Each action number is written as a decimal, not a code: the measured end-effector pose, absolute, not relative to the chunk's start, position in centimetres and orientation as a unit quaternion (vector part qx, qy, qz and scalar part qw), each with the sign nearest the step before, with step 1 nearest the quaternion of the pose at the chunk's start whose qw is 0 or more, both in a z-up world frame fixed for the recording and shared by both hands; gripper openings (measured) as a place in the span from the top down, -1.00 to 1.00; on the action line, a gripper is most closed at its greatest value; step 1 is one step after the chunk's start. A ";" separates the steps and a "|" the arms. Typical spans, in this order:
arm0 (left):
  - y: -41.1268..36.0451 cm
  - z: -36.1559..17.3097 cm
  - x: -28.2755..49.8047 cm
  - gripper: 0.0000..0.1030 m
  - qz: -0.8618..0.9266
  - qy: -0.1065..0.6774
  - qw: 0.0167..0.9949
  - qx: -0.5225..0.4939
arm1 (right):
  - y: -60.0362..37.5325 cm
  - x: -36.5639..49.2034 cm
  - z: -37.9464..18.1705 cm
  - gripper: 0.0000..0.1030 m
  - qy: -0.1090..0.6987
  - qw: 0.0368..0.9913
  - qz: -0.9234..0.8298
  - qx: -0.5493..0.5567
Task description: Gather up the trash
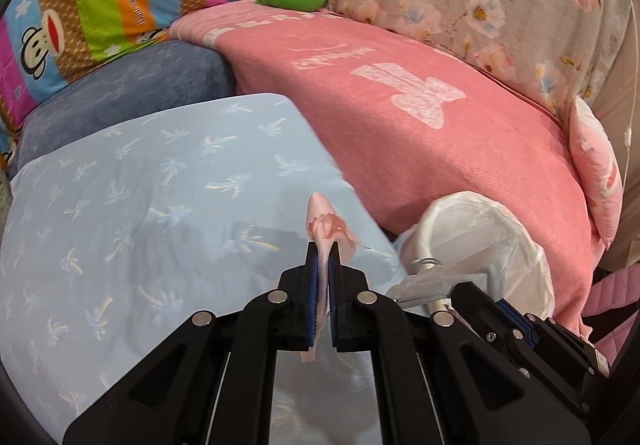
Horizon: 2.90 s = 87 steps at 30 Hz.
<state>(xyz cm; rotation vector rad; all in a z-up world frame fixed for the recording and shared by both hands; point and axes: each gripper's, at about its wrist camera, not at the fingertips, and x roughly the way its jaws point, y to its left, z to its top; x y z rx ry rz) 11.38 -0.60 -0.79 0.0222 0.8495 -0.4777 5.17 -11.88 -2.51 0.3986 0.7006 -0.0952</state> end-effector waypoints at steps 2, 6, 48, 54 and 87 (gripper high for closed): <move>-1.6 -0.5 10.8 0.91 -0.238 0.405 0.883 0.016 | -13.0 4.2 -2.3 0.94 0.335 0.919 -0.055 0.200; -3.6 0.0 9.6 0.91 -0.253 0.399 0.881 0.026 | -15.2 2.7 -1.9 0.94 0.326 0.920 -0.069 0.206; -13.5 0.4 6.8 -0.04 -0.298 0.394 0.867 0.068 | -26.6 -1.9 -2.3 0.89 0.299 0.913 -0.145 0.237; -12.8 0.3 7.1 -0.11 -0.291 0.392 0.870 0.067 | -25.8 -1.4 -2.1 0.82 0.302 0.915 -0.139 0.230; -8.2 -2.3 5.1 -0.41 -0.215 0.390 0.890 0.099 | -21.7 -3.2 -3.0 -0.05 0.357 0.910 -0.158 0.142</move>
